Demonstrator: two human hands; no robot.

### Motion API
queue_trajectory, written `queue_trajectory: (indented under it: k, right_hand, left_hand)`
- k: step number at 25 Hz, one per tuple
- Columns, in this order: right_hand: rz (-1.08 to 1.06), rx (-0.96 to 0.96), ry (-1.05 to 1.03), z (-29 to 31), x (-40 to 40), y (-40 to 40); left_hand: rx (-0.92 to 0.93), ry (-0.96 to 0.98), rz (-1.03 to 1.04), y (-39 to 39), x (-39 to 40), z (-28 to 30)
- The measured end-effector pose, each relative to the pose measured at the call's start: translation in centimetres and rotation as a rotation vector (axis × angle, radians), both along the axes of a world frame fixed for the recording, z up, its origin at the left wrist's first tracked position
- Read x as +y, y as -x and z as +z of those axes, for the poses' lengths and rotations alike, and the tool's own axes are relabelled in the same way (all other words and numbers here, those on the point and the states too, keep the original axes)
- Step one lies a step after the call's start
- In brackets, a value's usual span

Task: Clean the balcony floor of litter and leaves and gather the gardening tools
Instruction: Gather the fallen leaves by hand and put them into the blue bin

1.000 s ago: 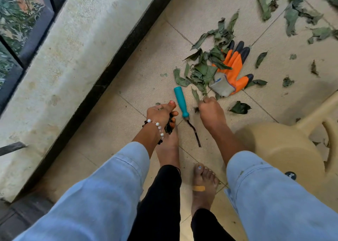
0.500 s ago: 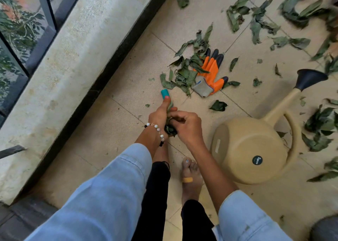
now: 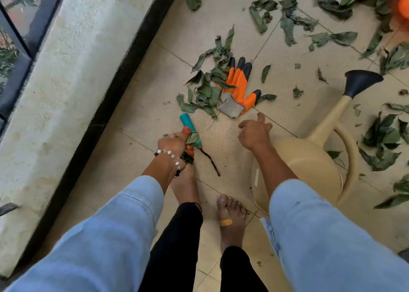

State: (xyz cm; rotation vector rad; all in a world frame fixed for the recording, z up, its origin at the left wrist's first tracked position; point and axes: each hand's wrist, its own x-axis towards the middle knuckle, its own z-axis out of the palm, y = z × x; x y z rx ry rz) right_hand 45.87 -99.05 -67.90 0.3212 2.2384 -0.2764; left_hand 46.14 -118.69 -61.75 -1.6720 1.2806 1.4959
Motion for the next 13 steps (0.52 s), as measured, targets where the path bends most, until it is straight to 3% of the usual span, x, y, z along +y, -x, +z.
queue_trajectory:
  k: [2, 4, 6, 8, 10, 11, 13]
  right_hand:
    - [0.176, -0.109, -0.062, -1.7, -0.5, -0.3]
    - [0.169, -0.008, -0.048, -1.4, -0.8, -0.4]
    - [0.011, 0.162, 0.056, -0.1, -1.2, -0.1]
    - [-0.407, 0.261, 0.270, 2.0, -2.6, 0.3]
    - [-0.835, 0.291, 0.625, 5.0, -4.9, 0.8]
    - [-0.903, 0.310, 0.721, 6.1, -6.2, 0.7]
    - [-0.801, 0.374, 0.724, 7.9, -8.9, -0.2]
  left_hand:
    - [-0.001, 0.010, -0.007, 0.3, -0.2, -0.5]
    - [-0.028, 0.004, -0.022, 0.7, -0.3, -0.6]
    - [-0.063, 0.024, -0.033, 1.0, -0.4, -0.5]
    - [-0.079, 0.036, -0.003, 1.4, -0.4, -0.1]
    - [-0.076, 0.055, 0.020, 1.8, -0.3, 0.7]
    - [-0.065, 0.052, 0.038, 1.9, -0.1, 0.8]
    - [-0.029, 0.018, 0.059, 2.1, 0.2, 1.0]
